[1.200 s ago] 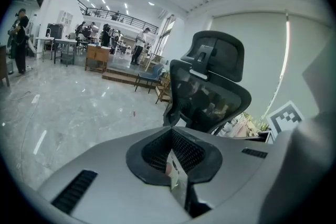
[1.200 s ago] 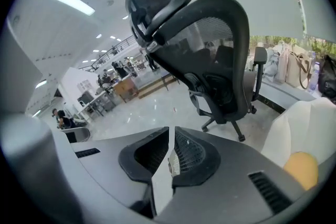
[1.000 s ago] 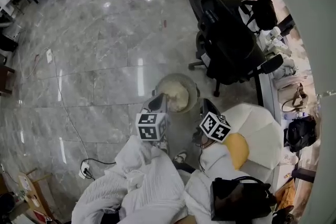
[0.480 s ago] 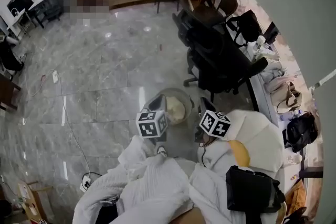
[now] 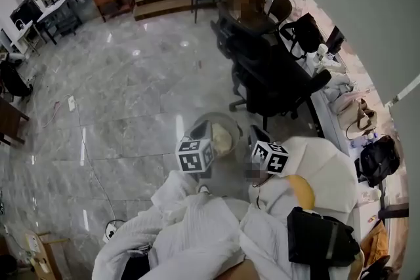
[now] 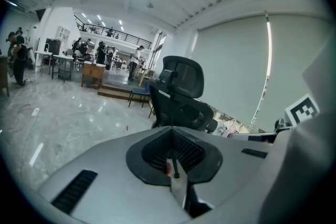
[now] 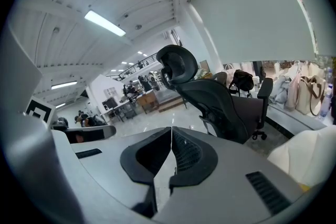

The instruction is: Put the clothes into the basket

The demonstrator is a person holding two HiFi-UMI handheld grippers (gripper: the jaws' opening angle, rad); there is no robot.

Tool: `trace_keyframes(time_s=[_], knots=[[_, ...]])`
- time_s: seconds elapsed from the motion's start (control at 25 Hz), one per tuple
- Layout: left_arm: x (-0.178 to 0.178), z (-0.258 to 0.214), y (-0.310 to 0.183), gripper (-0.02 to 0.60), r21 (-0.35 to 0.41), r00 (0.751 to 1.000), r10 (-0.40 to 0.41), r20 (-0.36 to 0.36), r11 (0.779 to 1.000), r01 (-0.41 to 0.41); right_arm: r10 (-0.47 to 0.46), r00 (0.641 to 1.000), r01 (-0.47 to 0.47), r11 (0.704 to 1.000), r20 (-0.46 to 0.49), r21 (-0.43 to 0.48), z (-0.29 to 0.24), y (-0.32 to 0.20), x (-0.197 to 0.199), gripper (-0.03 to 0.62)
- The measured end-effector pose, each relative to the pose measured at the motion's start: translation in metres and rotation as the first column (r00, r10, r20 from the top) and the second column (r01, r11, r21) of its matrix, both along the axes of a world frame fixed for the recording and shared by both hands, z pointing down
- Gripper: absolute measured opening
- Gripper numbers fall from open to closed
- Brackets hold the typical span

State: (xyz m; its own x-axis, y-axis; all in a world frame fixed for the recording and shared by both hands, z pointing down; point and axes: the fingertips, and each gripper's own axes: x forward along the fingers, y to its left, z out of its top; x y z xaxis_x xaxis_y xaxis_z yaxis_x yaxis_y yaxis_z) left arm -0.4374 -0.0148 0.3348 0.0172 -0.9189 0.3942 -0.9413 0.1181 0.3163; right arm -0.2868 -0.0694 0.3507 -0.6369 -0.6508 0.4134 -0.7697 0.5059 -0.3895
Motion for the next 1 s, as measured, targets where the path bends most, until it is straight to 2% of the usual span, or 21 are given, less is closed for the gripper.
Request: trace_keyframes(time_s=[1.0], knots=[[0.018,-0.004,0.008,0.006,-0.012,0.999,0.043,0.014,0.999,-0.043,0.015,0.999,-0.015,1.0,-0.034,0.014,0.004,0.012,0.011,0.025]])
